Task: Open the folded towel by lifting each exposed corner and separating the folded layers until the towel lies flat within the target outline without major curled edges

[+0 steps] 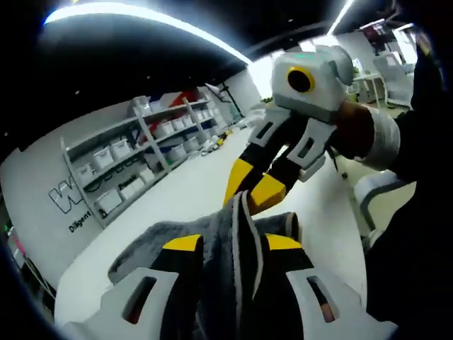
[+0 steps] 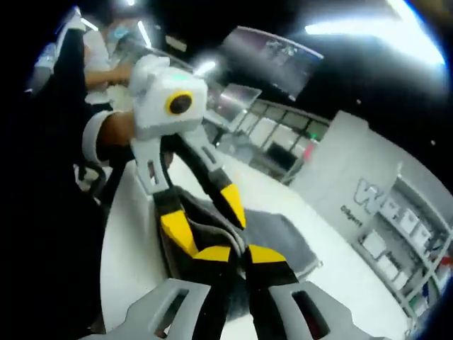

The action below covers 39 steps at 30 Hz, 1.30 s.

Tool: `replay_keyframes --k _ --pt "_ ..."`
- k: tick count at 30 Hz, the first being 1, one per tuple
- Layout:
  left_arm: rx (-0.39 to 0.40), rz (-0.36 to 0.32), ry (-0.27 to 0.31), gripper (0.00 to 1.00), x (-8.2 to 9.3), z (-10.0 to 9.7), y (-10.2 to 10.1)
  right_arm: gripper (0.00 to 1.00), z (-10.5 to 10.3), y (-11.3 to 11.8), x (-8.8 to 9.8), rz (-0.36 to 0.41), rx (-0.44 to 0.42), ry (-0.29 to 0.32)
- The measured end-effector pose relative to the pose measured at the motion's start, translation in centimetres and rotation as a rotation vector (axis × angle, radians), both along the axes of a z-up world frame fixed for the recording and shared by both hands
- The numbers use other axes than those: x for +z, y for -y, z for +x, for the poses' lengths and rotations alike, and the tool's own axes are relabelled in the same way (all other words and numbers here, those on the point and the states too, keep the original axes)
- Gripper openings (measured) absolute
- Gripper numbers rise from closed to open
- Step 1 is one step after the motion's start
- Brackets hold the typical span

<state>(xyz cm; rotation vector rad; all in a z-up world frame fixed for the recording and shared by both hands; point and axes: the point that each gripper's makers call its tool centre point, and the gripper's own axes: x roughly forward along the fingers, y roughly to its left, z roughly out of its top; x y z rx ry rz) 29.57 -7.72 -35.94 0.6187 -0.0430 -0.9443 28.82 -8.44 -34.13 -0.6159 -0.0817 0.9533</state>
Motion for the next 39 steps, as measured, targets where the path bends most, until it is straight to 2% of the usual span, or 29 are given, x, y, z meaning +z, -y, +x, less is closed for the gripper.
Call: replay_keyframes --k 3,7,10,12,14,17,19,22,25,28,31,35,36,39 --pt "0.04 -0.003 0.091 0.24 0.7 0.1 -0.5 0.02 0.0 -0.1 1.3 0.104 -0.022 -0.033" --pt "0.077 -0.005 0.112 0.15 0.4 0.2 -1.1 0.02 0.1 -0.2 1.6 0.156 -0.036 -0.072" --pt "0.106 -0.045 0.12 0.08 0.9 0.5 -1.6 0.03 0.1 -0.4 1.4 0.16 -0.03 -0.084" --pt "0.099 -0.104 0.075 0.07 0.8 0.6 -1.6 0.06 0.1 -0.4 1.4 0.162 -0.03 -0.084" --pt "0.115 -0.195 -0.003 0.06 1.0 1.1 -2.1 0.07 0.1 -0.4 1.4 0.174 -0.035 -0.093" --pt "0.142 -0.272 -0.059 0.05 1.5 1.7 -3.0 0.14 -0.2 -0.4 1.0 0.178 -0.023 -0.139" --pt "0.153 -0.297 -0.076 0.05 1.8 2.0 -3.5 0.2 -0.3 -0.1 0.6 0.176 -0.016 -0.166" --pt "0.178 -0.32 -0.069 0.05 2.2 2.3 -4.3 0.32 -0.4 0.6 0.5 0.219 -0.004 -0.232" --pt "0.199 -0.355 -0.085 0.05 2.6 2.6 -5.4 0.45 -0.2 1.4 0.5 0.232 -0.011 -0.249" --pt "0.213 -0.35 -0.076 0.05 2.7 2.8 -6.2 0.56 -0.2 2.2 0.5 0.24 -0.026 -0.283" --pt "0.219 -0.394 -0.1 0.05 3.0 3.0 -6.9 0.71 0.1 3.1 0.9 0.26 -0.054 -0.291" --pt "0.24 -0.431 -0.108 0.05 3.4 3.2 -8.0 0.97 0.4 3.9 0.7 0.253 -0.098 -0.324" --pt "0.253 -0.448 -0.11 0.05 3.5 3.2 -8.4 1.0 0.6 4.4 0.3 0.239 -0.118 -0.341" --pt "0.282 -0.516 -0.137 0.05 3.7 3.4 -9.5 0.99 0.5 4.9 -0.1 0.227 -0.128 -0.355"
